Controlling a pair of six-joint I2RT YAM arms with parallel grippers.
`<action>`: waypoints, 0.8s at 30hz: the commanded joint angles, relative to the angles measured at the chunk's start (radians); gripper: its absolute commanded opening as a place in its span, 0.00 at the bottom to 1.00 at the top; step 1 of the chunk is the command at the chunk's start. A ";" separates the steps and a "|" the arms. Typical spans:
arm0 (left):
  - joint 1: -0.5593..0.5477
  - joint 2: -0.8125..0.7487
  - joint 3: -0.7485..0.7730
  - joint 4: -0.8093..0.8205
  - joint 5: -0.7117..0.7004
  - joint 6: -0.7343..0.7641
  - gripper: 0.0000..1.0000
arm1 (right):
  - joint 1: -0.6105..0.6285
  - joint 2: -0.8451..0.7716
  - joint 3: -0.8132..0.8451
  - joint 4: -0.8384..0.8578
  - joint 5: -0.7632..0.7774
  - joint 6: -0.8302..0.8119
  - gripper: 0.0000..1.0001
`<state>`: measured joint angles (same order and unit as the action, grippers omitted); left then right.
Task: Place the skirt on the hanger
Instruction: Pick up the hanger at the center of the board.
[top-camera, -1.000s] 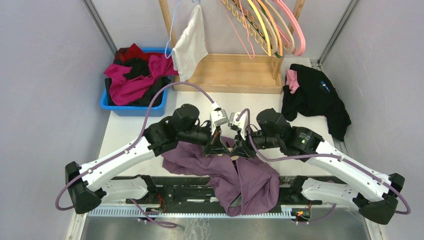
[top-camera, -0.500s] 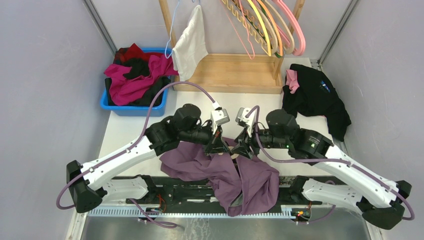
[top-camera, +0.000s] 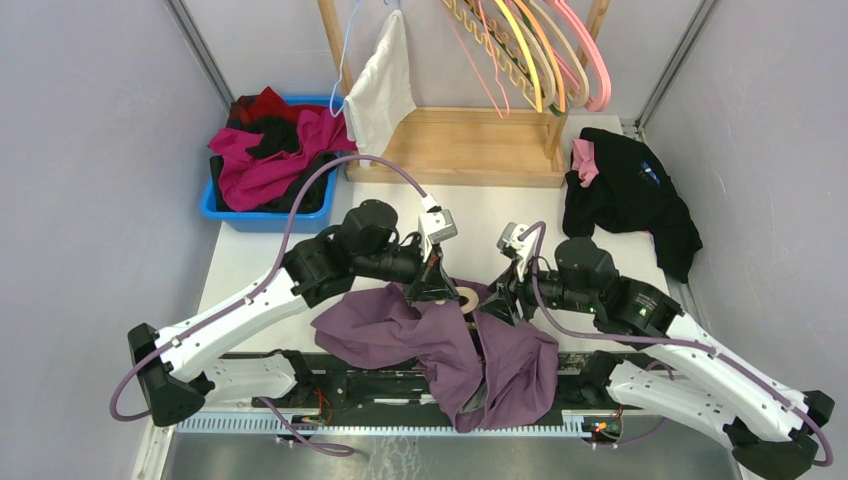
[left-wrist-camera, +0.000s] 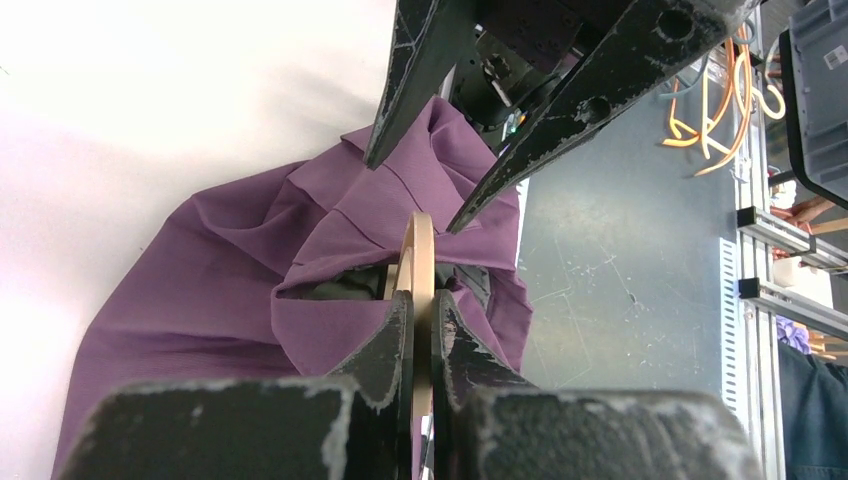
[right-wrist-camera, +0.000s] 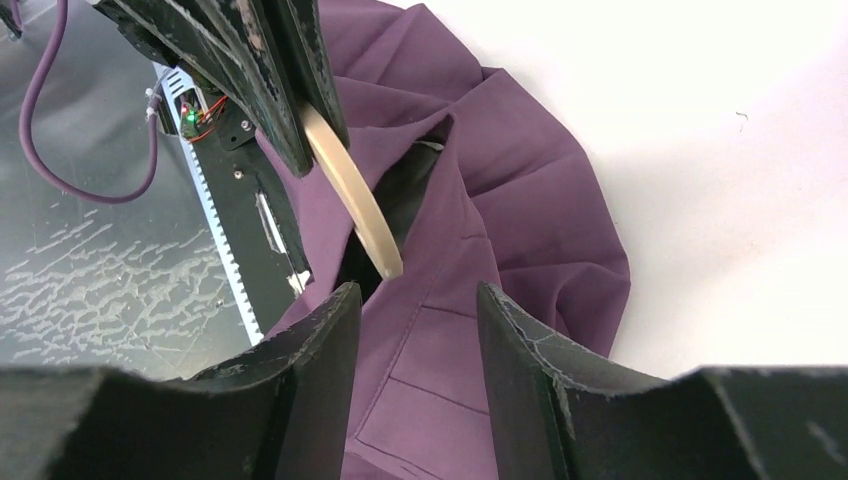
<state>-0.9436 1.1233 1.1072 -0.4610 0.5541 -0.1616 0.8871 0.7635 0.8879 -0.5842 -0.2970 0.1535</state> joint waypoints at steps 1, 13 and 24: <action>0.012 -0.013 0.065 0.028 0.042 0.038 0.03 | -0.004 -0.065 -0.026 0.040 0.026 0.055 0.53; 0.025 -0.008 0.130 0.019 0.072 0.044 0.03 | -0.004 -0.049 -0.104 0.105 -0.010 0.077 0.68; 0.035 0.008 0.191 -0.004 0.096 0.063 0.03 | -0.004 -0.024 -0.151 0.245 -0.115 -0.004 1.00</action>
<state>-0.9169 1.1366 1.2217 -0.5270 0.5995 -0.1349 0.8852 0.7444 0.7498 -0.4450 -0.3450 0.1890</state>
